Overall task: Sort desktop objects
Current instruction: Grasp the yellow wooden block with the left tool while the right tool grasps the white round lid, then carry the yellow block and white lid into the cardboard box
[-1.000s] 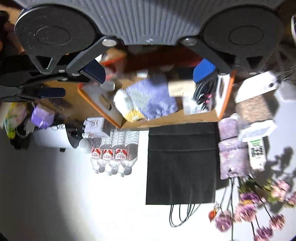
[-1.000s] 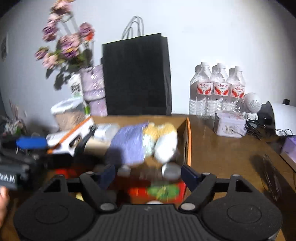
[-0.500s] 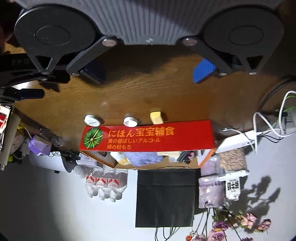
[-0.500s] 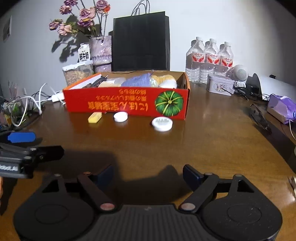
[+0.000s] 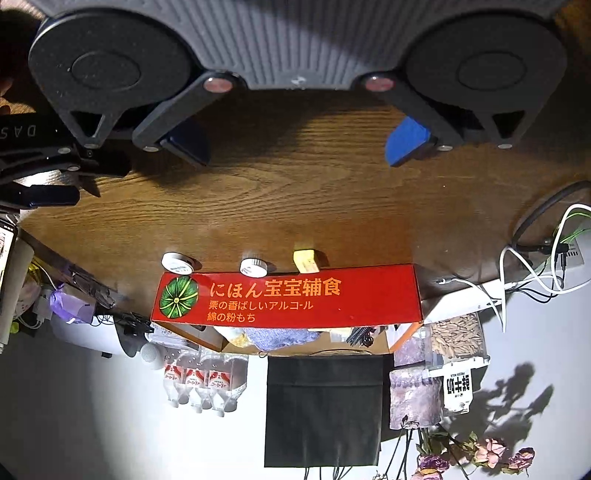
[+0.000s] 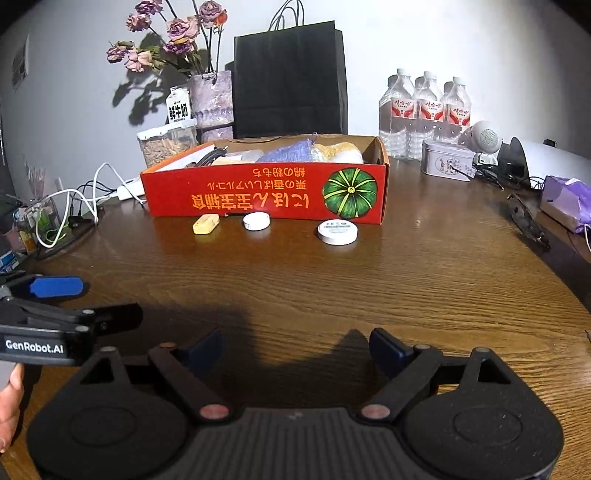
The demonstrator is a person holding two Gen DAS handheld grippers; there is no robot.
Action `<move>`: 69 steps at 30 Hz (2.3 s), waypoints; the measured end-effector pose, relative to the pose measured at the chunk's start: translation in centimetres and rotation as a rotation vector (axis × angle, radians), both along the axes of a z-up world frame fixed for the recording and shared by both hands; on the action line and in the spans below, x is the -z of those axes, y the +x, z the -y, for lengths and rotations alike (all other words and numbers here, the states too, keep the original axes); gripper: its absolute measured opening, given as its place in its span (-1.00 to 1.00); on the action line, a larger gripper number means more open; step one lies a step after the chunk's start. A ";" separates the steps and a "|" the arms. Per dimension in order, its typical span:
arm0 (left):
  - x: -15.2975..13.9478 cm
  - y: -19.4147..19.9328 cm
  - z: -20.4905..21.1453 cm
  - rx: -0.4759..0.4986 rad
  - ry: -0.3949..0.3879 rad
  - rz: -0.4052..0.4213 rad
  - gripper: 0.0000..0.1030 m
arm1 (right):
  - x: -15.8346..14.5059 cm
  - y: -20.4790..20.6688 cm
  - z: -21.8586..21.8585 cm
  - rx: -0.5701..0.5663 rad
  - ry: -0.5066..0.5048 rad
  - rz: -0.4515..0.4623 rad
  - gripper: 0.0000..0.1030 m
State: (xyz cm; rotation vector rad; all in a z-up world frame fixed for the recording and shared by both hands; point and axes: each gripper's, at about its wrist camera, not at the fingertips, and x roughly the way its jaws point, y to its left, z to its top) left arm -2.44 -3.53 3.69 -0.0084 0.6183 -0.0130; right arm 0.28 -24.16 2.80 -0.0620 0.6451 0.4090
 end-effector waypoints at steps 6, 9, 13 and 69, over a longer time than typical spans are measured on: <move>0.1 0.3 0.0 -0.002 -0.005 -0.021 1.00 | 0.0 0.2 0.2 0.004 0.009 -0.014 0.69; 0.0 0.7 -0.5 0.012 -0.032 -0.027 1.00 | -0.1 0.6 0.3 -0.013 0.014 -0.034 0.69; -0.4 2.6 -0.4 -0.025 0.021 -0.009 1.00 | -0.7 2.1 1.0 -0.021 0.058 -0.058 0.68; -5.5 -3.3 0.3 -0.048 -0.005 0.040 -0.58 | -5.1 -4.0 1.8 -0.021 0.067 0.115 -0.26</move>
